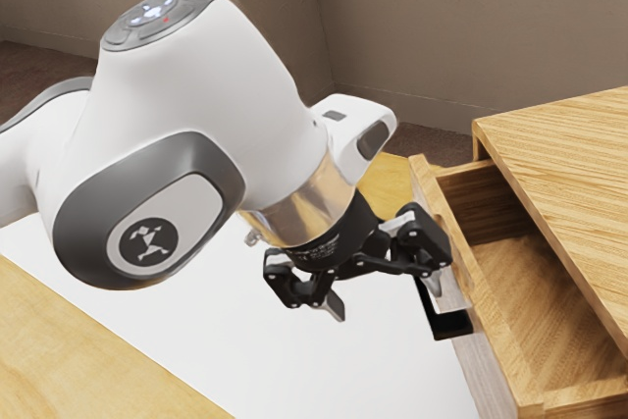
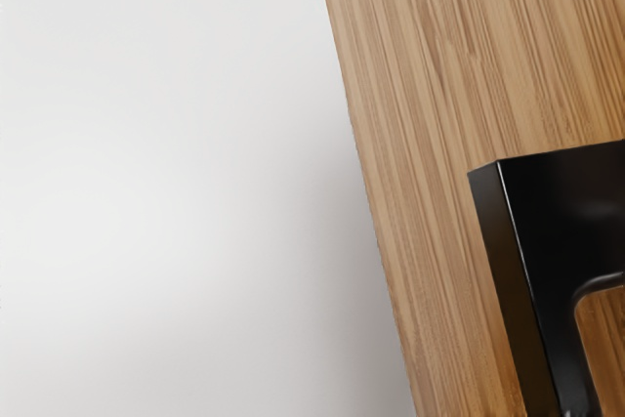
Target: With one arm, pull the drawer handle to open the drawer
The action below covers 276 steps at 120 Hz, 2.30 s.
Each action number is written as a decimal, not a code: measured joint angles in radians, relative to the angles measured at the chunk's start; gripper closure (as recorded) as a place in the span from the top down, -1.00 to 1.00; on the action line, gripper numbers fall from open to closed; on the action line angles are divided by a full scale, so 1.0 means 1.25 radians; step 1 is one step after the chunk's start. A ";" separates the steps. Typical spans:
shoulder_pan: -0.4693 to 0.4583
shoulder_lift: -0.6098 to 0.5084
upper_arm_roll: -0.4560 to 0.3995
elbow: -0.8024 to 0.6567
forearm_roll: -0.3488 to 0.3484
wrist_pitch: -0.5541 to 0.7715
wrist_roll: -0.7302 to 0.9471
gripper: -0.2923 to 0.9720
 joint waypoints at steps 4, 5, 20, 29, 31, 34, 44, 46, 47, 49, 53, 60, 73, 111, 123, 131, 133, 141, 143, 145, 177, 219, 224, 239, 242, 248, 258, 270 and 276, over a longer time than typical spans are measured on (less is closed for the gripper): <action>0.000 -0.006 0.002 -0.005 0.000 0.001 -0.001 0.53; 0.000 -0.008 0.002 -0.007 0.000 0.001 -0.001 0.53; 0.001 -0.029 0.011 -0.026 0.002 0.004 -0.004 0.54; 0.002 -0.040 0.018 -0.034 0.001 0.006 -0.005 0.54; 0.002 -0.044 0.019 -0.037 0.001 0.006 -0.006 0.54; 0.002 -0.050 0.021 -0.042 0.001 0.007 -0.006 0.54; 0.002 -0.068 0.033 -0.059 0.001 0.008 -0.008 0.54; 0.002 -0.072 0.035 -0.062 0.001 0.008 -0.008 0.54; 0.002 -0.074 0.037 -0.064 0.001 0.008 -0.008 0.54; 0.002 -0.078 0.039 -0.068 0.001 0.008 -0.009 0.54; 0.002 -0.086 0.044 -0.077 0.001 0.008 -0.009 0.54; 0.001 -0.099 0.052 -0.092 0.001 0.009 -0.010 0.54; -0.008 -0.107 0.057 -0.106 -0.001 0.009 -0.012 0.53; -0.046 -0.222 0.098 -0.183 -0.001 0.000 -0.016 0.53; -0.054 -0.253 0.117 -0.191 0.000 -0.003 -0.016 0.53; -0.071 -0.269 0.133 -0.186 0.000 -0.004 -0.016 0.53; -0.075 -0.271 0.136 -0.185 0.000 -0.004 -0.016 0.53; -0.084 -0.275 0.142 -0.178 0.000 -0.005 -0.016 0.54; -0.085 -0.275 0.143 -0.175 0.000 -0.005 -0.016 0.54; -0.087 -0.275 0.143 -0.170 0.001 -0.006 -0.016 0.54; -0.096 -0.266 0.139 -0.139 0.009 -0.029 -0.016 0.54; -0.494 -0.045 0.143 0.315 0.136 -0.324 0.044 0.54; -0.566 -0.002 0.153 0.365 0.154 -0.369 0.051 0.54; -0.690 0.127 0.227 0.493 0.185 -0.475 0.068 0.53; -0.692 0.153 0.276 0.513 0.188 -0.489 0.071 0.53; -0.687 0.190 0.363 0.542 0.194 -0.508 0.077 0.54; -0.690 0.219 0.477 0.557 0.220 -0.519 0.086 0.54; -0.540 0.248 0.481 0.559 0.238 -0.519 0.095 0.54; -0.410 0.261 0.427 0.559 0.243 -0.516 0.099 0.54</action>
